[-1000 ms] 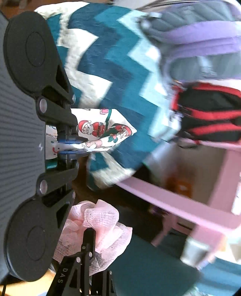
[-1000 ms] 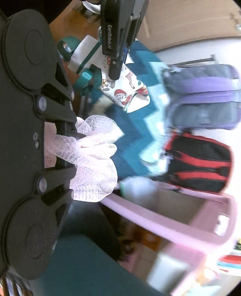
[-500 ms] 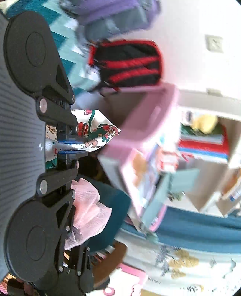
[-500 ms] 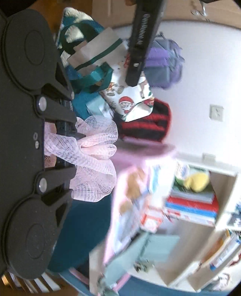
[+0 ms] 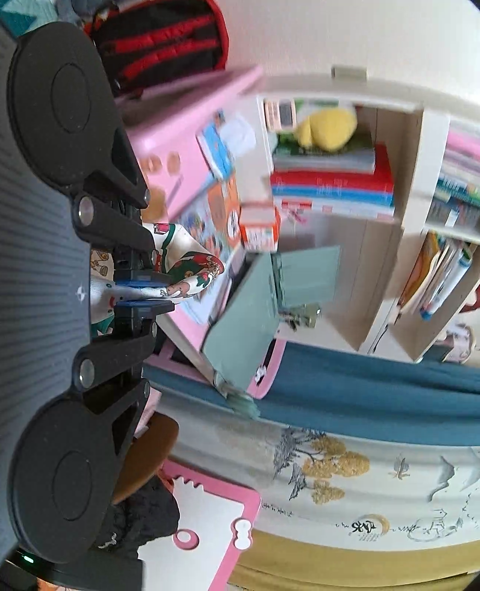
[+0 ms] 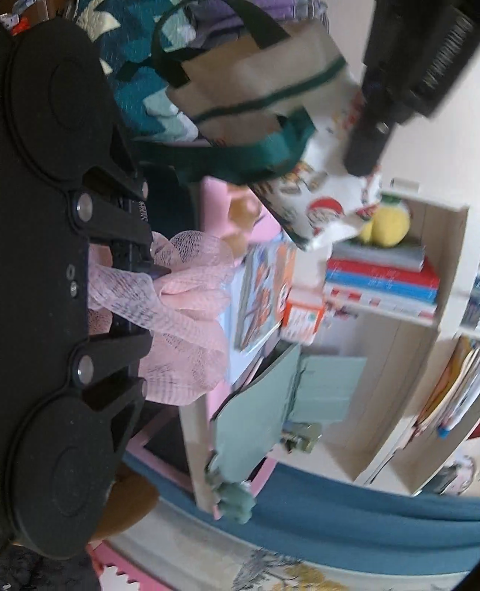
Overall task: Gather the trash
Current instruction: 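Carry the paper bag and pink puff up toward the teal wastebasket, then open both tools over the teal wastebasket to drop the items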
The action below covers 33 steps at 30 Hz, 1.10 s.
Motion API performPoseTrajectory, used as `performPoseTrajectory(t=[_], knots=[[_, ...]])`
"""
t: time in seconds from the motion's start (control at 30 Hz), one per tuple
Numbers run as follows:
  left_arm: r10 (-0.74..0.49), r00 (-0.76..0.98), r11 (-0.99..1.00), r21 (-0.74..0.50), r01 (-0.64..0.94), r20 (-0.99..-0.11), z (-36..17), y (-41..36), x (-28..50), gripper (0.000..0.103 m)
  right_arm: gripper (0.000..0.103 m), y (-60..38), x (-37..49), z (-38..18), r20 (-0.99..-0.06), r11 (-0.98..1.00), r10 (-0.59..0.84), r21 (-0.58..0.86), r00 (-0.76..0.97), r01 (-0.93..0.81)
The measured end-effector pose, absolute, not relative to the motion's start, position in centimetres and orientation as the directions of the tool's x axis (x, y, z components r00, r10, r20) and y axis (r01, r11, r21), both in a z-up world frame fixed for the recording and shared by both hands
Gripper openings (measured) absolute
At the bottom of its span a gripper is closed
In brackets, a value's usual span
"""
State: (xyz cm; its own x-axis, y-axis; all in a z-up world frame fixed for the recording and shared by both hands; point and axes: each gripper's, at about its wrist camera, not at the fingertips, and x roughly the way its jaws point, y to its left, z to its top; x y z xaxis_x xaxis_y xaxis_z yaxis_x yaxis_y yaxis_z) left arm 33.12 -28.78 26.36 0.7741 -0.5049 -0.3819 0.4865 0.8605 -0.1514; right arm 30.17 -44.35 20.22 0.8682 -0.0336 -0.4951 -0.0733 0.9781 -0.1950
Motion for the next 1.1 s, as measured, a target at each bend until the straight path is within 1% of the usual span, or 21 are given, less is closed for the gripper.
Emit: performPoseTrajectory(t=[0.17, 0.23, 0.47, 0.53, 0.67, 0.73, 0.83, 1.1], knots=[[-0.541, 0.743, 0.836, -0.159, 0.525, -0.394, 25.3, -33.5, 35.8, 0.007, 0.010, -47.3, 31.1, 17.9, -0.541, 0.983, -0.050, -0.176, 0.839, -0.055], [-0.554, 0.723, 0.827, -0.176, 0.533, -0.414, 24.1, -34.9, 36.8, 0.007, 0.010, -48.0, 31.7, 16.8, -0.563, 0.983, -0.051, -0.172, 0.825, -0.057], [-0.549, 0.640, 0.816, -0.179, 0.549, -0.538, 18.0, -38.5, 39.6, 0.007, 0.012, -49.2, 33.1, 14.3, -0.619, 0.982, -0.039, -0.168, 0.784, -0.084], [-0.526, 0.624, 0.823, -0.160, 0.545, -0.578, 16.3, -39.1, 40.2, 0.007, 0.015, -49.2, 33.3, 14.0, -0.635, 0.982, -0.036, -0.166, 0.771, -0.090], [-0.461, 0.586, 0.838, -0.108, 0.535, -0.666, 13.0, -40.2, 41.1, 0.007, 0.018, -49.3, 33.8, 13.7, -0.653, 0.980, -0.038, -0.172, 0.756, -0.099], [-0.447, 0.568, 0.839, -0.102, 0.535, -0.691, 11.9, -40.5, 41.3, 0.007, 0.023, -49.3, 34.0, 13.5, -0.662, 0.979, -0.035, -0.172, 0.748, -0.106], [-0.444, 0.558, 0.837, -0.101, 0.539, -0.701, 11.3, -40.7, 41.2, 0.007, 0.030, -49.3, 34.1, 13.4, -0.672, 0.979, -0.028, -0.169, 0.740, -0.116], [-0.437, 0.550, 0.843, -0.112, 0.526, -0.712, 11.4, -40.1, 40.5, 0.008, 0.033, -49.3, 32.9, 14.0, -0.669, 0.981, -0.026, -0.159, 0.743, -0.109]])
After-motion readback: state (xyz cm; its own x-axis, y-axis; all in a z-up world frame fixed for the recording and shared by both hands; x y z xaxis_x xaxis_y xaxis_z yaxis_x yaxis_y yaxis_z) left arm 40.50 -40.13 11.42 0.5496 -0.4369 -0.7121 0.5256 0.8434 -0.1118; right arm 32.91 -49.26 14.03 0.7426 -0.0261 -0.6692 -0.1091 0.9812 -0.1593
